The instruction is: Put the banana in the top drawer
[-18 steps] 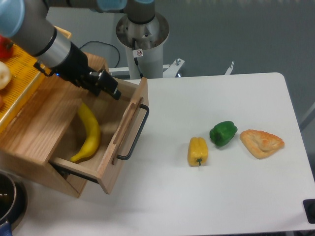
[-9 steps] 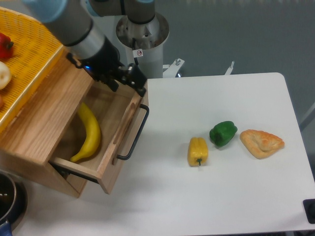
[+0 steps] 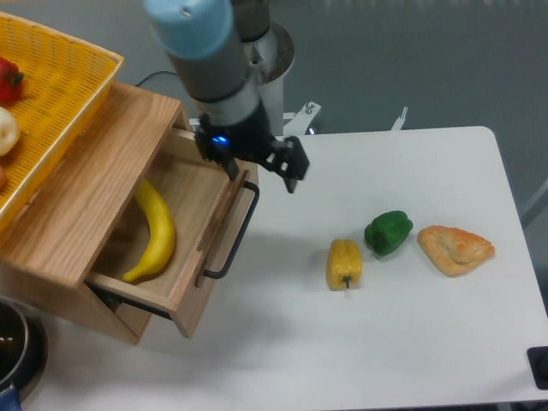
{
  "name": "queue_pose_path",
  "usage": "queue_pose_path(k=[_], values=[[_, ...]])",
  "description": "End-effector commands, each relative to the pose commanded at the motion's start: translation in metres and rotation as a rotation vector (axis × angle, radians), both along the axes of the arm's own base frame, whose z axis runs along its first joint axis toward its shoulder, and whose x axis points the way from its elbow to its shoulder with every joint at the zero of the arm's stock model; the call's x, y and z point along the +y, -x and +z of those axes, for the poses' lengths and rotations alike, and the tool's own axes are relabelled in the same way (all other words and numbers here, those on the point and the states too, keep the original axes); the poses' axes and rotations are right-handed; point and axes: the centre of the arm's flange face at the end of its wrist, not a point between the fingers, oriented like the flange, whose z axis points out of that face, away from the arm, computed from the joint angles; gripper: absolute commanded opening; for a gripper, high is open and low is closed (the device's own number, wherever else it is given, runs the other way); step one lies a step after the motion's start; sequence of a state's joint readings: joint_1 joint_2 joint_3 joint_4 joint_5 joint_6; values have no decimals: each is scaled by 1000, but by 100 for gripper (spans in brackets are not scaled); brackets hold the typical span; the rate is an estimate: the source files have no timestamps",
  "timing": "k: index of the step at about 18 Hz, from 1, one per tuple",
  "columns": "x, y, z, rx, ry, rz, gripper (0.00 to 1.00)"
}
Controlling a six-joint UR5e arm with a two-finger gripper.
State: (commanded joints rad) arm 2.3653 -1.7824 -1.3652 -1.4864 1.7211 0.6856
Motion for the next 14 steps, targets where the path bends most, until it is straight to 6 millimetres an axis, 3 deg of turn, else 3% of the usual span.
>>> queue_pose_path(k=[6,9,14], values=[[-13,46,-18,6,5,-55,100],[-6,51,-39,-21,47,-171,100],[-5,55,-42,-81,-29,-184,100]])
